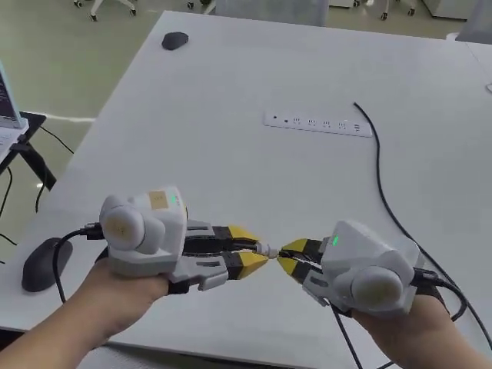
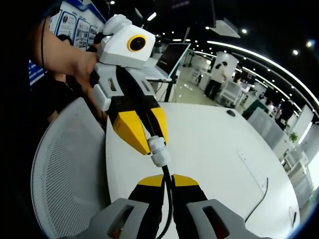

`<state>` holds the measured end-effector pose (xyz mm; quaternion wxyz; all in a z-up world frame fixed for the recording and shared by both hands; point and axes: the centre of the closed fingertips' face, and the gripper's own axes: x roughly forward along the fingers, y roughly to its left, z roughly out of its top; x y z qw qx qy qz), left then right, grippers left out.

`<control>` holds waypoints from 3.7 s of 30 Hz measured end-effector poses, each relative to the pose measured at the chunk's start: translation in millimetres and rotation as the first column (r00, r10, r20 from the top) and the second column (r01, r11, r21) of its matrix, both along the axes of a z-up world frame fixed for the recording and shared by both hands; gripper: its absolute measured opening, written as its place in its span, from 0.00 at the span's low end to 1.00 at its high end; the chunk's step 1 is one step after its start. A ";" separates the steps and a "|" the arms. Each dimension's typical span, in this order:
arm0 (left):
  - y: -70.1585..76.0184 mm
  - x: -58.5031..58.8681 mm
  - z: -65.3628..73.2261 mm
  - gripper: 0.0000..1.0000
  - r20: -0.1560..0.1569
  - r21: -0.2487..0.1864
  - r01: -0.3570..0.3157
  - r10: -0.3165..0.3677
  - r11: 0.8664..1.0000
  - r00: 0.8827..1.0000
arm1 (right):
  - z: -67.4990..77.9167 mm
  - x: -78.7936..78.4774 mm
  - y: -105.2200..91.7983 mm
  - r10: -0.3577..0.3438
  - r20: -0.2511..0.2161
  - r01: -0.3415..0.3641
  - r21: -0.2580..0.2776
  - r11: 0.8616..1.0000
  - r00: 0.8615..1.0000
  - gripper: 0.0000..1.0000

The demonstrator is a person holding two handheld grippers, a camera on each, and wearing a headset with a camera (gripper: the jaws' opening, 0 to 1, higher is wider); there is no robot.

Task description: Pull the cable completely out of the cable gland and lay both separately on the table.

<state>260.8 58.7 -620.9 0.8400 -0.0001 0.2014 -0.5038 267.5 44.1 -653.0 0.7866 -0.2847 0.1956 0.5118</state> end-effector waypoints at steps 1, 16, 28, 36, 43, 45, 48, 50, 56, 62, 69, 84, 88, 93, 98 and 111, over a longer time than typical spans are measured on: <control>-0.3 0.1 0.0 0.15 0.001 0.001 0.001 -0.001 1.000 1.000 | 0.5 0.4 -0.5 -0.001 0.004 0.001 0.002 1.000 1.000 0.00; 1.3 4.1 2.5 0.15 0.004 -0.010 -0.012 0.012 1.000 1.000 | -9.0 8.1 -15.8 -0.080 -0.057 0.081 0.007 0.997 0.995 0.00; 6.2 4.1 3.4 0.15 0.002 -0.025 -0.027 0.027 0.999 1.000 | -19.5 8.3 -30.4 -0.154 -0.136 0.158 0.020 0.987 0.979 0.00; 9.9 4.3 3.9 0.15 0.001 -0.027 -0.033 0.033 0.999 0.999 | -31.7 7.2 -46.1 -0.204 -0.174 0.208 0.007 0.978 0.963 0.00; 10.0 0.5 -0.1 0.15 -0.007 -0.021 -0.026 0.026 0.999 1.000 | -32.3 8.1 -54.1 -0.234 -0.180 0.240 0.011 0.971 0.955 0.00; 9.6 -0.2 -0.7 0.15 -0.010 -0.020 -0.025 0.025 0.999 1.000 | -31.7 8.8 -54.9 -0.242 -0.183 0.248 0.013 0.969 0.953 0.00; 7.9 -1.4 -1.6 0.15 -0.011 -0.017 -0.019 0.019 1.000 1.000 | -31.1 9.0 -55.8 -0.247 -0.181 0.253 0.012 0.967 0.952 0.00; 7.0 -1.8 -2.3 0.15 -0.009 -0.014 -0.015 0.015 1.000 1.000 | -30.6 9.4 -57.1 -0.256 -0.183 0.262 0.014 0.965 0.949 0.00; 6.2 -4.7 -8.2 0.15 -0.012 -0.004 -0.008 0.008 1.000 1.000 | -29.9 11.3 -58.4 -0.272 -0.211 0.283 0.020 0.959 0.939 0.00; 7.7 -7.7 -14.9 0.15 -0.017 0.002 -0.002 0.002 1.000 1.000 | -31.5 16.7 -57.2 -0.287 -0.212 0.293 -0.004 0.956 0.934 0.00; 10.7 -10.1 -20.4 0.15 -0.035 -0.012 -0.002 0.001 1.000 0.999 | -32.1 20.3 -50.9 -0.285 -0.215 0.288 -0.021 0.958 0.934 0.00; 31.6 -14.6 -41.9 0.15 -0.049 -0.004 -0.018 0.018 1.000 0.999 | -41.2 47.4 -49.3 -0.339 -0.258 0.342 -0.035 0.939 0.905 0.00; 35.3 -14.1 -47.2 0.15 -0.055 -0.005 -0.021 0.021 1.000 0.998 | -42.9 56.5 -47.3 -0.350 -0.267 0.353 -0.038 0.935 0.898 0.00; 38.2 -13.1 -50.8 0.15 -0.061 -0.008 -0.018 0.018 1.000 0.998 | -44.1 64.8 -43.0 -0.357 -0.277 0.360 -0.042 0.932 0.892 0.00; 41.7 -11.5 -55.1 0.15 -0.063 -0.007 -0.011 0.011 1.000 0.998 | -44.0 72.0 -36.8 -0.356 -0.277 0.359 -0.043 0.932 0.892 0.00; 56.5 -7.5 -66.8 0.15 -0.086 -0.010 -0.017 0.016 1.000 0.996 | -51.6 95.4 -13.2 -0.361 -0.292 0.363 -0.050 0.931 0.886 0.00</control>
